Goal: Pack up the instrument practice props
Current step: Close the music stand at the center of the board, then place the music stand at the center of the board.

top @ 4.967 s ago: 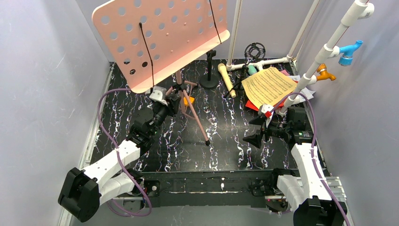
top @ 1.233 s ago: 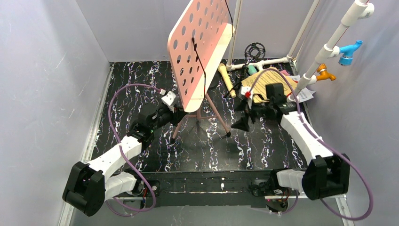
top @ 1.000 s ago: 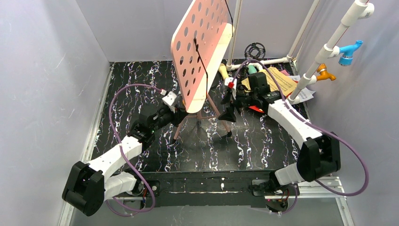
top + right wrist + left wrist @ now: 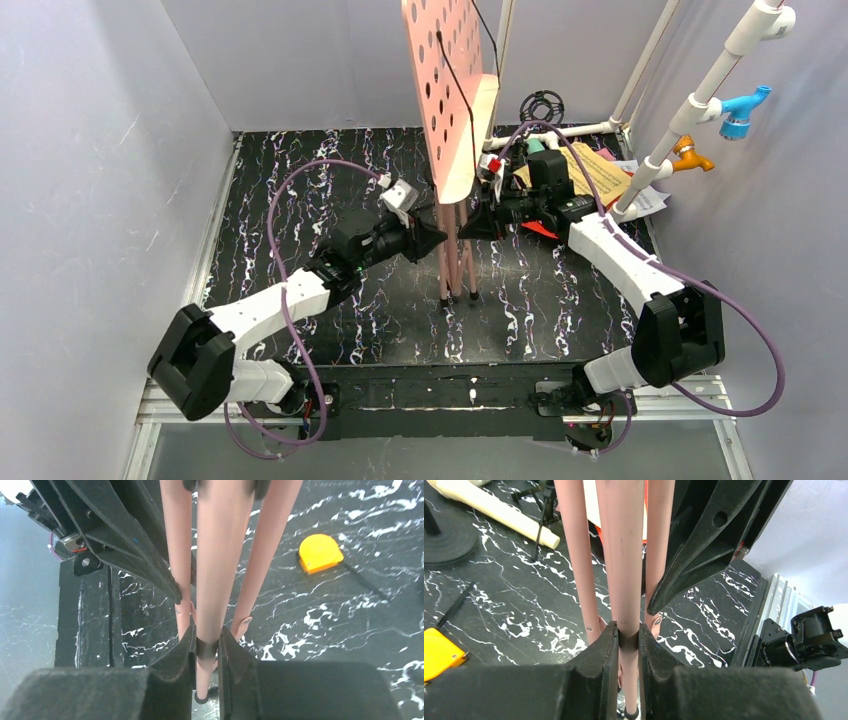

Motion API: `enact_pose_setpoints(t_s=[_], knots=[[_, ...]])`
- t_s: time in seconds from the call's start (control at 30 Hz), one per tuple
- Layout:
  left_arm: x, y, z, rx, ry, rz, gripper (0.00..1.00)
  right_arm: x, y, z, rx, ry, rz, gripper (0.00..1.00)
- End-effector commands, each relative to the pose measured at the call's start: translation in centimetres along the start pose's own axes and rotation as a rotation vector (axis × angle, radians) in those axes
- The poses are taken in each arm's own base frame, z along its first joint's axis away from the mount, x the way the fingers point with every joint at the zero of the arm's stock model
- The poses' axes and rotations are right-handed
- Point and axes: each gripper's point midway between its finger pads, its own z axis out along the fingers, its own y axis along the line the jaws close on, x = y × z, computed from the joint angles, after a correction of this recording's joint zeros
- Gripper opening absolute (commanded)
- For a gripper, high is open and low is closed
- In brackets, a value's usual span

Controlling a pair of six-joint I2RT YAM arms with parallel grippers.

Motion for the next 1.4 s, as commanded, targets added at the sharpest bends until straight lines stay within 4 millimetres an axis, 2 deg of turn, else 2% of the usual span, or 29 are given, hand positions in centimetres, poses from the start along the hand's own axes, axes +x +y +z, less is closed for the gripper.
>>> enact_pose_setpoints(t_s=[0.0,0.17,0.33,0.5,0.67,0.8,1.13,1.37], knots=[[-7.8,-4.6,1.2,0.142,-0.259,0.064,0.0,-4.0,1.0,-0.3,-0.021,-0.13,-0.186,0.01],[-7.0,-5.3,1.7,0.145,-0.263,0.033,0.0,-4.2,0.5,-0.7,0.035,-0.115,-0.188,0.01],[-5.5,-3.8,0.3,0.059,-0.276,-0.038,0.0,-4.5,-0.1,-0.6,0.089,-0.083,-0.19,0.01],[-4.6,-2.7,-0.7,-0.002,-0.285,-0.108,0.0,-5.0,-0.3,0.4,0.11,-0.027,-0.203,0.01],[-3.6,-2.0,-0.7,-0.039,-0.277,-0.175,0.0,-5.8,-0.5,1.5,0.15,0.021,-0.223,0.01],[-2.5,-1.2,-1.0,-0.078,-0.273,-0.224,0.0,-5.3,-0.7,2.7,0.184,0.077,-0.232,0.01],[1.2,1.4,-2.2,-0.198,-0.255,-0.302,0.0,-1.4,-1.6,6.4,0.172,0.169,-0.148,0.01],[4.2,3.6,-3.0,-0.289,-0.259,-0.346,0.0,2.9,-1.4,9.9,0.133,0.276,-0.113,0.01]])
